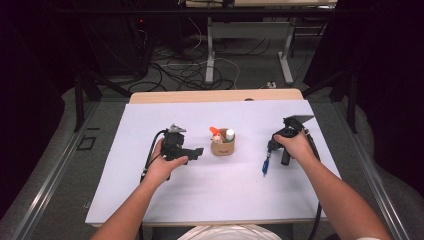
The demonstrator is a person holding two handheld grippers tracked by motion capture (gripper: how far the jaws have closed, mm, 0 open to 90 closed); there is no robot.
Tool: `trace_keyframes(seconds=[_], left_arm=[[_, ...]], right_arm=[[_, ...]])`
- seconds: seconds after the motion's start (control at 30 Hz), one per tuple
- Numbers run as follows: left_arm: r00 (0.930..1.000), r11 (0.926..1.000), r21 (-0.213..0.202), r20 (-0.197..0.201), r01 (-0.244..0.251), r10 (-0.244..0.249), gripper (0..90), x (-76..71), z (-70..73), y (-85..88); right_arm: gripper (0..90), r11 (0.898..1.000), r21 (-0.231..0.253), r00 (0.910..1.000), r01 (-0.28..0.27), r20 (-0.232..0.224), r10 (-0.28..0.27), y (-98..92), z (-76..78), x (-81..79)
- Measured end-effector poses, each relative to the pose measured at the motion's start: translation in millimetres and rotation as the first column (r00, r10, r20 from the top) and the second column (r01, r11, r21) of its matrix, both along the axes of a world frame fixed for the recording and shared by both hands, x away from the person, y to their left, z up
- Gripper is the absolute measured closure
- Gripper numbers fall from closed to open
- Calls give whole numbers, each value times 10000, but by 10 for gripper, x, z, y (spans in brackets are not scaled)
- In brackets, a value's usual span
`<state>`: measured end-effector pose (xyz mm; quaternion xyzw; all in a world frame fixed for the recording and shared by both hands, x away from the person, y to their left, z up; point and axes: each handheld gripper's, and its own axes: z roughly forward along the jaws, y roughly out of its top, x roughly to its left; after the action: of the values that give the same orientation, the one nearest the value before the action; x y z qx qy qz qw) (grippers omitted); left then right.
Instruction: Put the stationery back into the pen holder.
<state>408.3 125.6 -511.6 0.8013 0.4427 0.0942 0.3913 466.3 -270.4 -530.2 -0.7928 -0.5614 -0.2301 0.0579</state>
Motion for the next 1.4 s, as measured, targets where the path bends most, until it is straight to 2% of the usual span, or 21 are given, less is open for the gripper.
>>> trace_keyframes(seconds=[0.03, 0.07, 0.23, 0.3, 0.37, 0.5, 0.6, 0.73, 0.77, 0.87, 0.93, 0.97, 1.07, 1.1, 1.13, 1.2, 1.23, 1.27, 1.3, 1.33, 1.4], left_arm=[[10000, 10000, 62, 30, 26, -27, 97, 1, 1, 4], [10000, 10000, 57, 29, 28, -29, 97, 1, 1, 3], [10000, 10000, 82, 6, 30, -30, 97, 3, 2, 5], [10000, 10000, 56, 23, 29, -29, 97, 3, 0, 5], [10000, 10000, 72, 9, 28, -28, 97, 4, 1, 5], [10000, 9999, 102, 39, 45, -45, 97, 5, 0, 4], [10000, 9999, 107, 36, 43, -43, 97, 5, 0, 4], [10000, 10000, 53, 23, 23, -23, 97, 3, 1, 5], [10000, 10000, 50, 24, 18, -18, 97, 3, 1, 5], [10000, 9999, 108, 25, 42, -42, 98, 6, 2, 7], [10000, 9999, 103, 31, 35, -35, 97, 6, 1, 6], [10000, 9999, 104, 37, 34, -35, 97, 6, 0, 5], [10000, 9999, 96, 41, 42, -42, 97, 6, 0, 5], [10000, 9999, 102, 43, 45, -46, 98, 6, 1, 6], [10000, 9999, 96, 43, 37, -37, 98, 6, 1, 5], [10000, 9999, 105, 43, 36, -36, 97, 6, 0, 3], [10000, 9999, 113, 42, 40, -41, 98, 6, -1, 2], [10000, 9999, 112, 42, 39, -39, 98, 6, -2, 1], [10000, 9999, 110, 45, 32, -32, 98, 6, -2, 0], [10000, 9999, 112, 51, 40, -40, 98, 6, -1, 1], [10000, 9999, 110, 43, 35, -36, 98, 6, -1, 1]], right_arm=[[750, 9998, -84, 9997, 167, 203, -165, 18, -16, 2], [752, 9999, -113, 9997, 62, 223, -59, 15, -19, 3], [754, 9998, -216, 10000, 17, 51, -16, 21, -25, 14], [754, 9996, -265, 9999, -10, 167, 15, 22, -47, 9], [757, 9997, -222, 10000, 86, 8, -86, 35, -48, 13], [771, 9994, -330, 10000, 56, 58, -54, 27, -61, 13], [785, 9996, -203, 9998, 175, -98, -177, 37, -52, 14], [794, 9997, -72, 9997, 249, -42, -250, 50, -48, 17], [795, 9997, -141, 9998, 213, 29, -212, 45, -55, 17], [797, 9991, -155, 9990, 406, -163, -408, 49, -51, 23], [798, 9999, -113, 9994, -63, -340, 59, 12, -40, 13], [799, 9998, -158, 9998, 93, -155, -95, 20, -56, 14], [800, 9999, -107, 9996, 73, -285, -77, 7, -50, 15], [801, 9999, -123, 9987, -20, -512, 14, -1, -35, 16], [801, 9999, 88, 9993, 70, -381, -66, 5, -47, 17], [802, 9999, -171, 9984, -14, -573, 4, -2, -30, 16], [802, 9994, -35, 9992, 346, -207, -347, 21, -49, 22], [803, 9990, 113, 9973, 434, -595, -427, 28, -22, 22], [803, 9981, 128, 9970, 605, -486, -598, 36, -27, 25], [803, 9991, 241, 9984, 338, -464, -327, 13, -29, 23], [803, 9991, 166, 9980, 389, -497, -380, 13, -28, 21]])
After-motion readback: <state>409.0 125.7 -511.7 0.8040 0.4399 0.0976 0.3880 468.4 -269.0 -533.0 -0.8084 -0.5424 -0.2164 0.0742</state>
